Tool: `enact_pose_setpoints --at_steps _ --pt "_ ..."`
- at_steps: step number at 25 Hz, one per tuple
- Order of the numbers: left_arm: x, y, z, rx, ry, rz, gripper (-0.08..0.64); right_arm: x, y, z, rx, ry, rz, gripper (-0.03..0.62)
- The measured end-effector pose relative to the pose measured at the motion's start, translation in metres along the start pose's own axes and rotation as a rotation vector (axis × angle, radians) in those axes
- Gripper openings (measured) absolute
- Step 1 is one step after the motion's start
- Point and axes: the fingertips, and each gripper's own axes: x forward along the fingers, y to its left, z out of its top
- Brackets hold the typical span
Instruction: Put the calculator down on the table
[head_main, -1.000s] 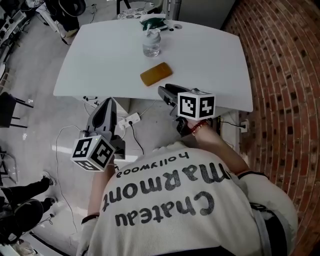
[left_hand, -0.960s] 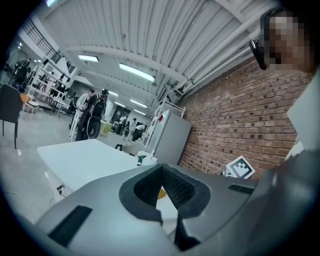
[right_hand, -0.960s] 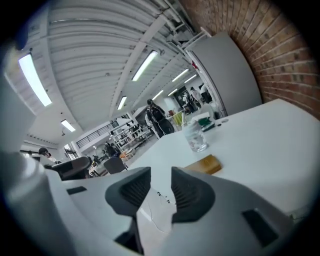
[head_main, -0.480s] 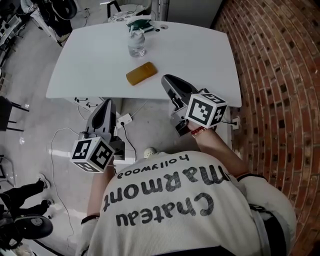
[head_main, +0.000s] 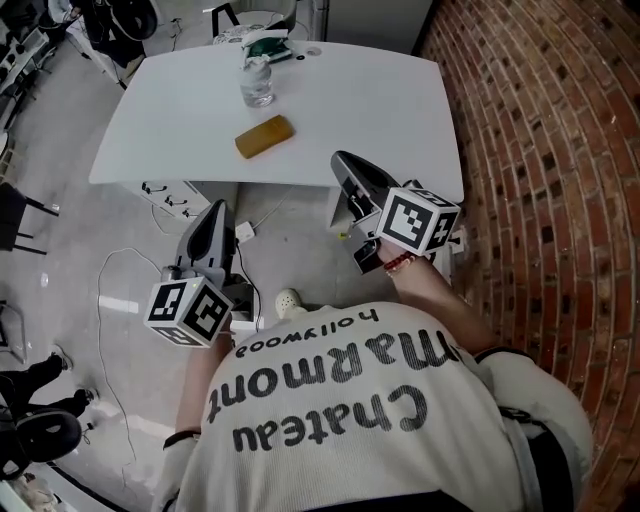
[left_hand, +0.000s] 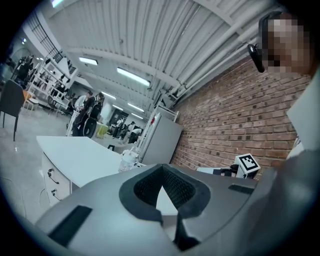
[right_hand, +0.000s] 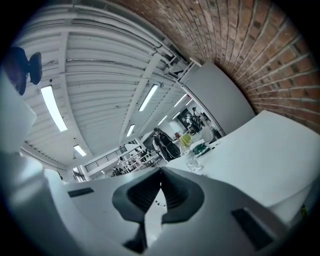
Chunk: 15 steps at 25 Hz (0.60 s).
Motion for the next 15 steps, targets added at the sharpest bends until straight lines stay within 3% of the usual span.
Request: enact_pose_setpoints --at_steps 15 --pt "-0.058 -0.053 -0.025 0.01 -0.022 0.068 0.002 -0.067 0.004 -0.025 -0.03 0.056 0.006 -0.009"
